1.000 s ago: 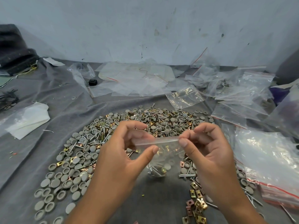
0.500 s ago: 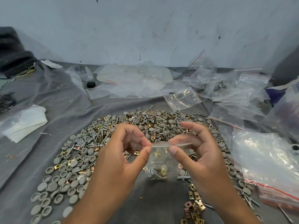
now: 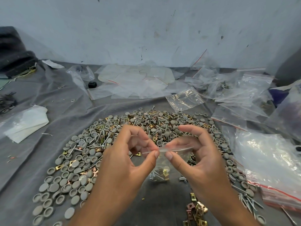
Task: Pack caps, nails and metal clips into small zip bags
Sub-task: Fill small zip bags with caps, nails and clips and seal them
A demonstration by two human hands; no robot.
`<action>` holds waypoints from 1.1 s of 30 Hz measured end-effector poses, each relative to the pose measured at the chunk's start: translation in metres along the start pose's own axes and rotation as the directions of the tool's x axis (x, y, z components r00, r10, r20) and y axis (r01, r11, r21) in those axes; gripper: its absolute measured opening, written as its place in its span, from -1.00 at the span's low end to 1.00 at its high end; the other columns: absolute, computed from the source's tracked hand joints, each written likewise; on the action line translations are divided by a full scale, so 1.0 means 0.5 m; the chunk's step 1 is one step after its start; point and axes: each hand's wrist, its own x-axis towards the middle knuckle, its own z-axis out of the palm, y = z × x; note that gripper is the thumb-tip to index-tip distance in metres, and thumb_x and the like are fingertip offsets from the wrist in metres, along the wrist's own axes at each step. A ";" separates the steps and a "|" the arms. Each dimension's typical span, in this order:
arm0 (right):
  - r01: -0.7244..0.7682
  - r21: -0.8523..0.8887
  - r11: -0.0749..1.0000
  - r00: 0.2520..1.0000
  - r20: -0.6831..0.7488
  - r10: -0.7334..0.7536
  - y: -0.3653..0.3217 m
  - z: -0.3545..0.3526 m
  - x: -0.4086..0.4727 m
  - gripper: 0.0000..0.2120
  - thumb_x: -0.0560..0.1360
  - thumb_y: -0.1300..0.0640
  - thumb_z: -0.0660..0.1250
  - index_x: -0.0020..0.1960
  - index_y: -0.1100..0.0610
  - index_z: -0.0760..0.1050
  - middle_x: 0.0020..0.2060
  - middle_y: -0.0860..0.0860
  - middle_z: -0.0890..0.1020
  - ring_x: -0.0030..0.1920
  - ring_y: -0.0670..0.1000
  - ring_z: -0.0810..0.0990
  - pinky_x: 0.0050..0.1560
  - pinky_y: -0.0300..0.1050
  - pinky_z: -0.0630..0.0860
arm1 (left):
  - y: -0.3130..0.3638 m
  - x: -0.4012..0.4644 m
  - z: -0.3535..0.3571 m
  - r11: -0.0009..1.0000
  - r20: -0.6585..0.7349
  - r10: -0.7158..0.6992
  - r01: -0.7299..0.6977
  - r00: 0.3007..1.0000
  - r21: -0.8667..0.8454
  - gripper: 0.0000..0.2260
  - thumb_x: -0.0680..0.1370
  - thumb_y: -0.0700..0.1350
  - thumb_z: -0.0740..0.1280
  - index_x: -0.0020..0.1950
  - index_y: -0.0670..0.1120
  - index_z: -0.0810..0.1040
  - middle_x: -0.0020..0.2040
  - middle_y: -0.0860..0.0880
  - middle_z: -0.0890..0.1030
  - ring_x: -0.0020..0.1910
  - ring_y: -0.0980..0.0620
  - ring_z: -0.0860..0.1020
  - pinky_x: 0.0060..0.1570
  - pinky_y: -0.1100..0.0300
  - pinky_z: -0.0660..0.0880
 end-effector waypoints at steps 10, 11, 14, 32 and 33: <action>-0.006 0.038 0.999 1.000 0.017 0.006 -0.010 0.006 -0.003 -0.58 0.45 -0.05 0.51 0.23 -0.21 0.44 -0.07 -0.07 0.72 0.01 -0.02 0.71 -0.02 -0.28 0.59 | 0.004 -0.001 0.004 1.000 0.022 0.004 -0.003 1.000 -0.030 -0.71 0.45 0.02 0.46 0.08 0.15 0.43 -0.10 0.07 0.69 -0.06 0.02 0.66 -0.08 0.24 0.50; -0.010 0.048 0.999 1.000 0.024 0.008 -0.011 0.007 -0.003 -0.60 0.45 -0.03 0.51 0.21 -0.20 0.45 -0.07 -0.06 0.72 0.00 -0.02 0.72 -0.04 -0.29 0.60 | 0.003 -0.002 0.004 1.000 0.030 0.008 -0.007 1.000 -0.026 -0.72 0.45 -0.01 0.46 0.07 0.14 0.43 -0.09 0.06 0.69 -0.06 0.00 0.66 -0.09 0.23 0.51; -0.023 0.079 0.997 0.998 0.053 0.019 -0.011 0.008 -0.002 -0.65 0.46 0.00 0.51 0.17 -0.15 0.47 -0.07 -0.03 0.72 -0.02 -0.02 0.72 -0.06 -0.28 0.60 | 0.005 -0.004 0.002 1.000 0.051 0.014 -0.014 0.999 -0.003 -0.76 0.48 -0.08 0.45 -0.01 0.13 0.42 -0.09 0.04 0.67 -0.05 -0.02 0.65 -0.11 0.33 0.51; -0.239 0.337 0.911 0.967 0.165 0.193 -0.007 -0.046 0.016 -0.59 0.33 0.12 0.64 -0.12 -0.12 0.42 -0.13 0.21 0.74 -0.07 0.19 0.75 -0.14 -0.11 0.67 | 0.025 0.003 -0.017 0.987 0.009 -0.136 0.136 0.991 -0.087 -0.64 0.21 0.07 0.59 -0.23 0.08 0.43 -0.26 0.04 0.73 -0.17 0.11 0.72 -0.13 0.00 0.54; -0.246 0.343 0.907 0.965 0.175 0.196 -0.006 -0.047 0.015 -0.61 0.34 0.14 0.63 -0.14 -0.11 0.42 -0.12 0.22 0.73 -0.06 0.20 0.75 -0.13 -0.10 0.67 | 0.024 0.003 -0.017 0.985 0.010 -0.144 0.144 0.990 -0.098 -0.65 0.20 0.06 0.59 -0.22 0.09 0.45 -0.25 0.03 0.73 -0.16 0.09 0.72 -0.11 -0.01 0.55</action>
